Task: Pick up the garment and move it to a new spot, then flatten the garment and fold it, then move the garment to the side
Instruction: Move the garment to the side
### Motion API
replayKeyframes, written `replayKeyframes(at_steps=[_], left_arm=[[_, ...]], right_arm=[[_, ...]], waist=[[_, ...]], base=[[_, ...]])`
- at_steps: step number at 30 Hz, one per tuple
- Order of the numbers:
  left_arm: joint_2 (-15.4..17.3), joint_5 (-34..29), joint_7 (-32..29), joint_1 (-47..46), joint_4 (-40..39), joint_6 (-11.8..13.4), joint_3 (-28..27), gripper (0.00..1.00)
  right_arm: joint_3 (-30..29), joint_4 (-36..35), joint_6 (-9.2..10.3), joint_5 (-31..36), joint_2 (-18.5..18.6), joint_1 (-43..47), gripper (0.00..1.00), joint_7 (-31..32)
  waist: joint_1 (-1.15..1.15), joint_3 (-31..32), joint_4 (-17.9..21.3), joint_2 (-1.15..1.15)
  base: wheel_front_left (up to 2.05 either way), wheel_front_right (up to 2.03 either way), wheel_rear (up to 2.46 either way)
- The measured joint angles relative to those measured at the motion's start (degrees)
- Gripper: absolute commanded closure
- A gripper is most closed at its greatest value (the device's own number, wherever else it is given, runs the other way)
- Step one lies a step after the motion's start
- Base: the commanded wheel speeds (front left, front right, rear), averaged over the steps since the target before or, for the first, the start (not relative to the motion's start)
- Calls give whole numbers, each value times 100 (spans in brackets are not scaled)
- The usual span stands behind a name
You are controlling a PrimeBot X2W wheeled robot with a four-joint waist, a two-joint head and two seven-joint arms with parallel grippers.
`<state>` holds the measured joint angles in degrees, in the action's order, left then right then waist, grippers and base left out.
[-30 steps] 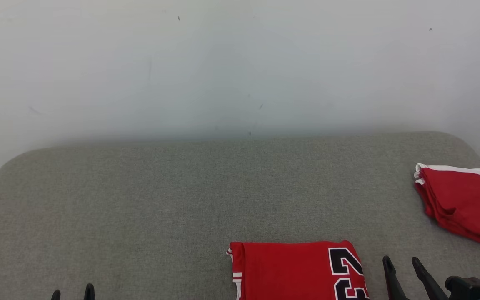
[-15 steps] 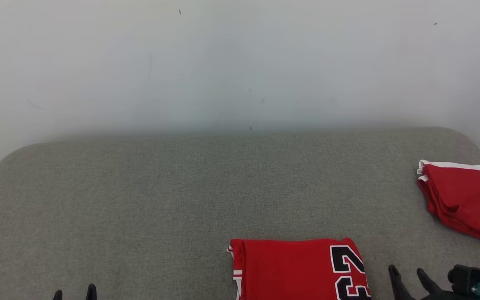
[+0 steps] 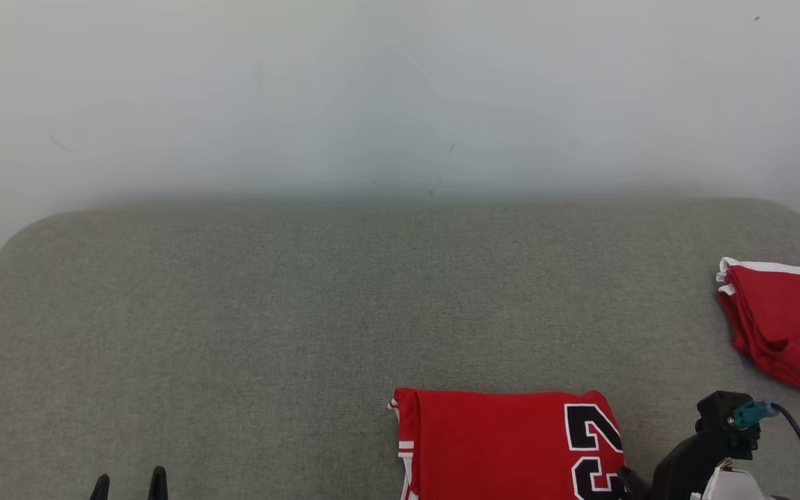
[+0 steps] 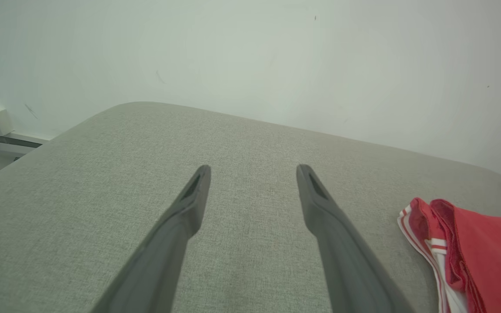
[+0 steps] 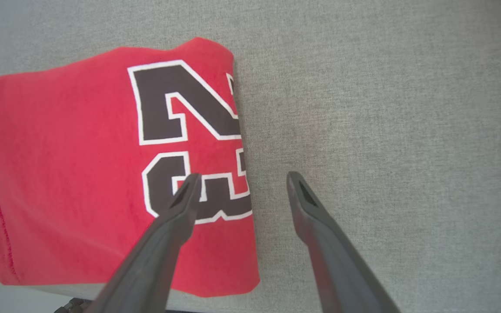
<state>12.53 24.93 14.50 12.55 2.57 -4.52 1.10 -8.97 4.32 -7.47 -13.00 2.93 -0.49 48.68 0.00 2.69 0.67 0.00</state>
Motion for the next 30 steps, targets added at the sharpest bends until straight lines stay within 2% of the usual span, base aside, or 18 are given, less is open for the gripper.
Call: replayKeyframes(at_steps=[6,17,18,19,20,21,22,26,30], left_arm=[[35,-9,-46,-29,-40,7,49,0],[48,-14,-80,-127,-122,55,113,0],[51,-13,-81,-137,-124,56,115,0],[51,-13,-81,-146,-131,64,113,0],[53,-10,-81,-146,-136,82,107,0],[54,-2,-80,-145,-144,98,99,0],[56,5,-80,-144,-156,99,92,0],[66,15,-79,-148,-227,148,71,0],[68,1,-69,-260,-345,185,65,0]], right_arm=[[62,647,0,111,-1,-230,0,26],[244,2084,0,207,14,-946,0,-455],[274,2157,0,200,14,-1009,34,-490],[314,2214,1,191,22,-1044,34,-536],[355,2253,1,158,24,-1101,65,-582],[403,2268,1,152,30,-1143,93,-627],[444,2265,1,162,27,-1171,100,-678],[542,2207,0,322,-10,-1495,100,-871],[647,2125,0,427,219,-2303,100,-743]], waist=[[0,-110,-157,0],[0,-270,-340,-1],[0,-271,-351,0],[0,-270,-358,-1],[0,-269,-359,-1],[0,-268,-357,0],[0,-270,-350,0],[0,-295,-286,0],[0,-368,-147,0]], base=[[0,0,0],[0,0,0],[0,0,0],[0,0,0],[0,0,0],[0,0,0],[0,0,0],[0,0,0],[0,0,0]])
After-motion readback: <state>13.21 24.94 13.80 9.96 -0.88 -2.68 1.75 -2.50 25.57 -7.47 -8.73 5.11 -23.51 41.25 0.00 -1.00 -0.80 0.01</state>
